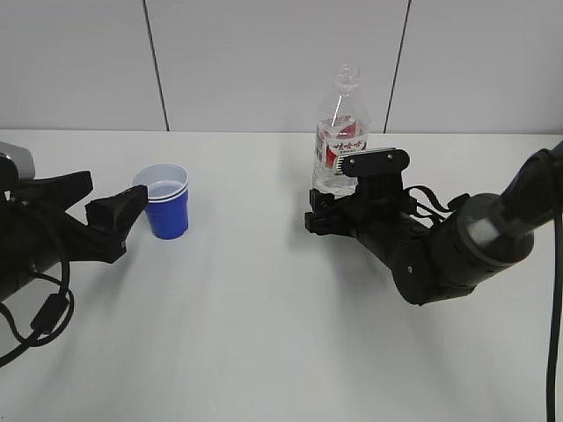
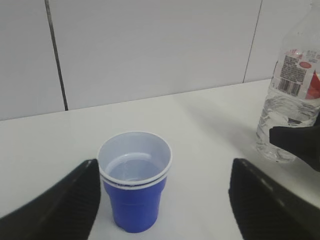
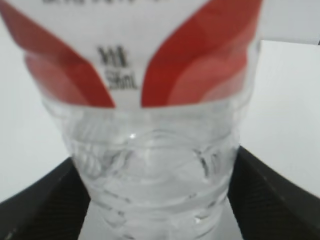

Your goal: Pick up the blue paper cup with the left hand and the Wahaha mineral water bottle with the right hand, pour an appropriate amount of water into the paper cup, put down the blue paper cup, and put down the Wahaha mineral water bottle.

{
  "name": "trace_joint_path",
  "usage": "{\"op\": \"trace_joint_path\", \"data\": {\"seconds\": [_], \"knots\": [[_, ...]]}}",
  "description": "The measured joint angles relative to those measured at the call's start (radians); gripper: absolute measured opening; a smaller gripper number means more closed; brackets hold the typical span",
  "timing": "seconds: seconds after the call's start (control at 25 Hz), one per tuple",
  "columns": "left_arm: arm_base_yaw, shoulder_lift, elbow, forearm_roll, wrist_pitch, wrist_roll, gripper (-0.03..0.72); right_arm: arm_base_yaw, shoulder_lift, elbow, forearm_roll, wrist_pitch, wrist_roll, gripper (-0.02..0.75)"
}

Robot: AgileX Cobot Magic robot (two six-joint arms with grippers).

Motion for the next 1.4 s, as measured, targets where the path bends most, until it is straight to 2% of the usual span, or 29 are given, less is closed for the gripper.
{"op": "trace_joint_path", "data": {"seconds": [0.56,0.84,1.04,1.4], "knots": [[0.0,0.0,0.0,0.0,0.043,0.0,0.603,0.0,-0.114,0.179,-0.035,-0.048,0.026,0.607],[-0.015,-0.062,0.0,0.0,0.2,-0.028,0.602,0.0,-0.278,0.306,-0.035,-0.003,0.028,0.598],[-0.036,-0.213,-0.037,0.017,0.481,-0.068,0.596,0.0,-0.47,0.314,-0.032,0.234,-0.046,0.596],[-0.068,-0.577,-0.252,0.026,1.386,-0.099,0.589,0.0,-0.876,0.314,0.164,0.803,-0.292,0.596]]}}
